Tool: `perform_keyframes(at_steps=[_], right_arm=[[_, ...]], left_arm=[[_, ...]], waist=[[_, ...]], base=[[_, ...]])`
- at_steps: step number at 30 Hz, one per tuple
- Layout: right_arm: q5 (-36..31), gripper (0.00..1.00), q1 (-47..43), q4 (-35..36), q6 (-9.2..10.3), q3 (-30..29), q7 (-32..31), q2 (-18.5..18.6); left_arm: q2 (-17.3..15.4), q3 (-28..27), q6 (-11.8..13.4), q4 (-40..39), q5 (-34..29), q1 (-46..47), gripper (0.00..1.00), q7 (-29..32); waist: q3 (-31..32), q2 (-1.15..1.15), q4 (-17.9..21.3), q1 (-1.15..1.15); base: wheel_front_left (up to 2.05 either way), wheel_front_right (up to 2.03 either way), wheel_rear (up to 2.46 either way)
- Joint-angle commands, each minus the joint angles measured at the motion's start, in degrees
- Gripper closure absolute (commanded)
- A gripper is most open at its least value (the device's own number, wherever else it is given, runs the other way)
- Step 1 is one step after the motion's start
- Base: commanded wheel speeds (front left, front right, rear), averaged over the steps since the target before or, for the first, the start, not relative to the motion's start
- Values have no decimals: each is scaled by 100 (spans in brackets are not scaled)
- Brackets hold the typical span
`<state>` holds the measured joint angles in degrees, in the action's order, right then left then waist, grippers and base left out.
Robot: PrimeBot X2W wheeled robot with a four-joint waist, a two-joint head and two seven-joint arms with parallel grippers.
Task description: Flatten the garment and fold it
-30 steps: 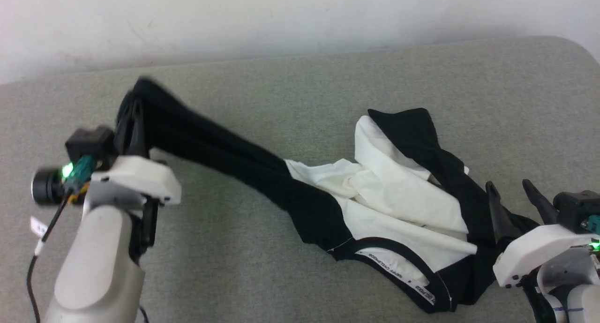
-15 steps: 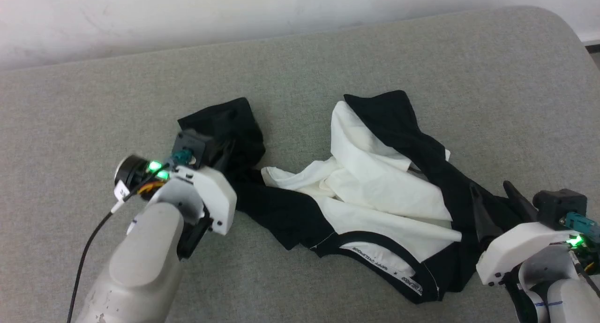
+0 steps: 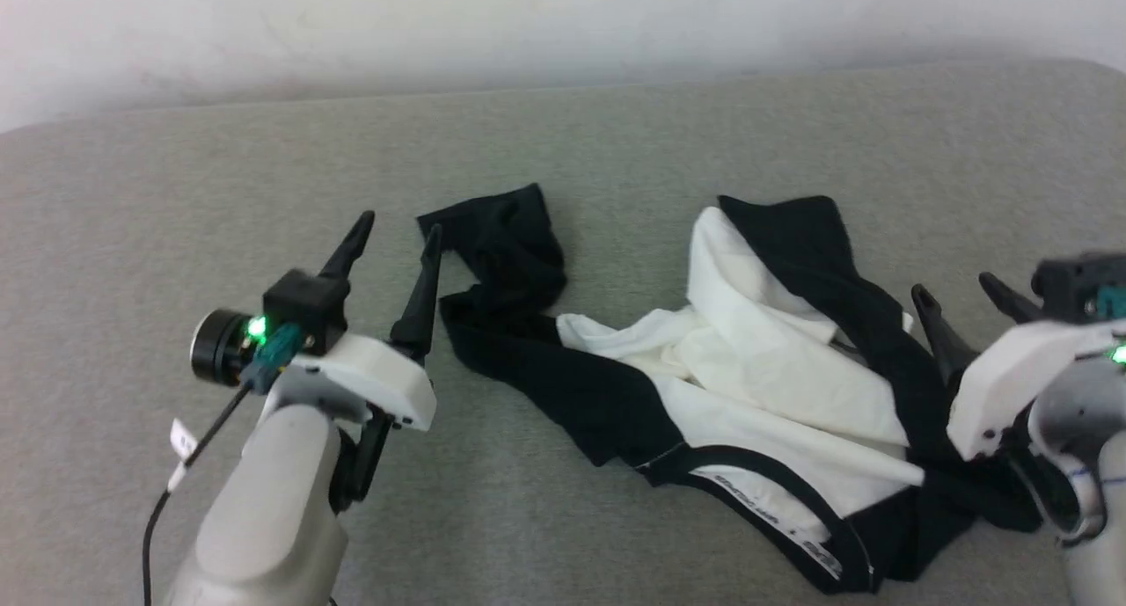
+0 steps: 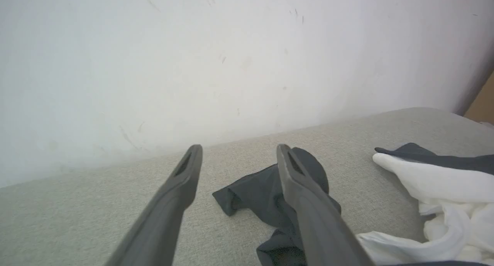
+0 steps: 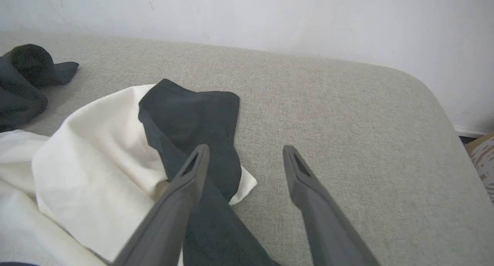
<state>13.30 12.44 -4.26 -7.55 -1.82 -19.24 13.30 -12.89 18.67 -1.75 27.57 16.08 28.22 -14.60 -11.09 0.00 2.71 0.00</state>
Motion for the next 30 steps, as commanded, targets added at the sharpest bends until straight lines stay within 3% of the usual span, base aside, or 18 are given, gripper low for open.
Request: perform_keyframes(at_steps=[1,6,10,19,26,27,28,30], right_arm=[[79,0,209,-78,6,69,-190,134],[368,0,892,-786,6,391,-1001,626],[436,0,1414,-1532,6,532,-1271,884],[118,0,2295,-3219,6,598,-1094,1093],[-195,0,2530,-4284,6,672,-845,1096],[-190,89,2533,-4390,6,699,-812,1063],[-174,100,2536,-4477,6,728,-770,1025],[-141,100,2550,-4588,6,795,-629,982]], left_arm=[[-22,-70,101,-271,-32,-249,0,-30],[52,-380,473,-1748,-243,-1192,0,-38],[268,-503,605,-2345,-279,-1883,0,-39],[519,-476,392,-2347,-376,-2168,0,-40],[635,-563,303,-2283,-447,-2092,0,-40],[647,-581,295,-2272,-457,-2084,0,-40],[659,-598,292,-2263,-469,-2079,0,-40],[672,-620,266,-2233,-493,-2075,0,-40]], waist=[[187,0,-387,0],[97,0,-789,0],[-59,0,-1112,0],[-376,0,-1645,0],[-508,0,-1764,0],[-509,0,-1752,0],[-503,0,-1725,0],[-471,0,-1654,0]], base=[[0,0,0],[0,0,0],[0,0,0],[0,0,0],[0,0,0],[0,0,0],[0,0,0],[0,0,0]])
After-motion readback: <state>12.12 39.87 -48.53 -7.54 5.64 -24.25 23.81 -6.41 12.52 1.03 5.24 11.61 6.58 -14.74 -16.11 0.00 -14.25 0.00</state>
